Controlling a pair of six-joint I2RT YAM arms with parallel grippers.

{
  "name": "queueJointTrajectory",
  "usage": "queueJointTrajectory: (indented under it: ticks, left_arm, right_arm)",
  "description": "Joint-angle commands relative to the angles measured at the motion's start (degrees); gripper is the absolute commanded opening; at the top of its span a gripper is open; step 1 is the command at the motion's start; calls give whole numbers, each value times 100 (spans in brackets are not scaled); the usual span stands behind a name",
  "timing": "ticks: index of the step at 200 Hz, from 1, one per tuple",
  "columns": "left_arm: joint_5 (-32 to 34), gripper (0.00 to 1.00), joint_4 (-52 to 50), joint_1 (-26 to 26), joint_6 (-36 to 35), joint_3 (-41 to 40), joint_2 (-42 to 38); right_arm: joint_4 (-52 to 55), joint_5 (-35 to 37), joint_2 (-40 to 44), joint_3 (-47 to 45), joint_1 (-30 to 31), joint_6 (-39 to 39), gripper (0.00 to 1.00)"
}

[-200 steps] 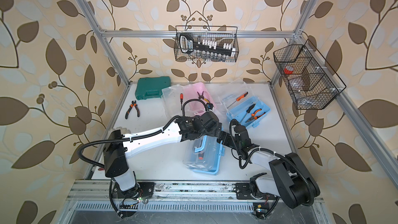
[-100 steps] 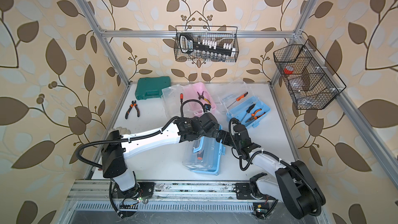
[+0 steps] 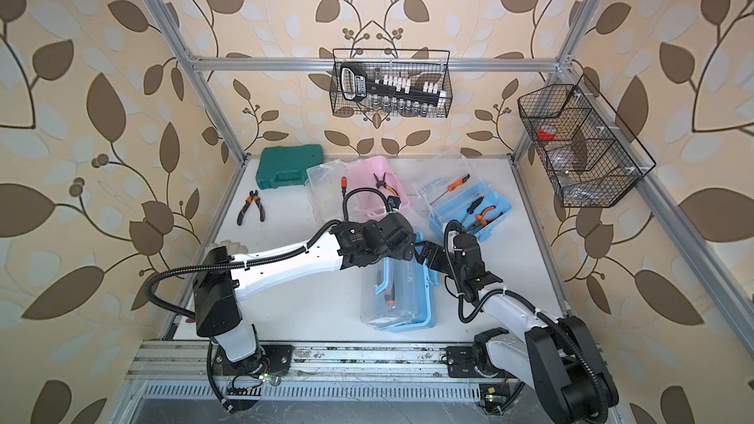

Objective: Close toolboxes
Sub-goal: Close the toolbox lid.

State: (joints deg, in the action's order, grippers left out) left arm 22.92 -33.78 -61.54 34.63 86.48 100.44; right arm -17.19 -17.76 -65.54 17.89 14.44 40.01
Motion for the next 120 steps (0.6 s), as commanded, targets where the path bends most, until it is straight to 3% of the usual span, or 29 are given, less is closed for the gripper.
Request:
queueJointTrajectory:
  ticks: [1, 51, 120]
  left_arm:
    - [-136, 95, -418, -33, -62, 289, 259]
    - [-124, 96, -1301, -53, -219, 1115, 930]
    - [66, 99, -1645, -86, -320, 1284, 1214]
  right_arm:
    - [-48, -37, -170, -91, 7, -6, 99]
    - [232, 373, -275, -55, 9, -173, 99]
    - [776, 633, 249, 29, 7, -250, 99]
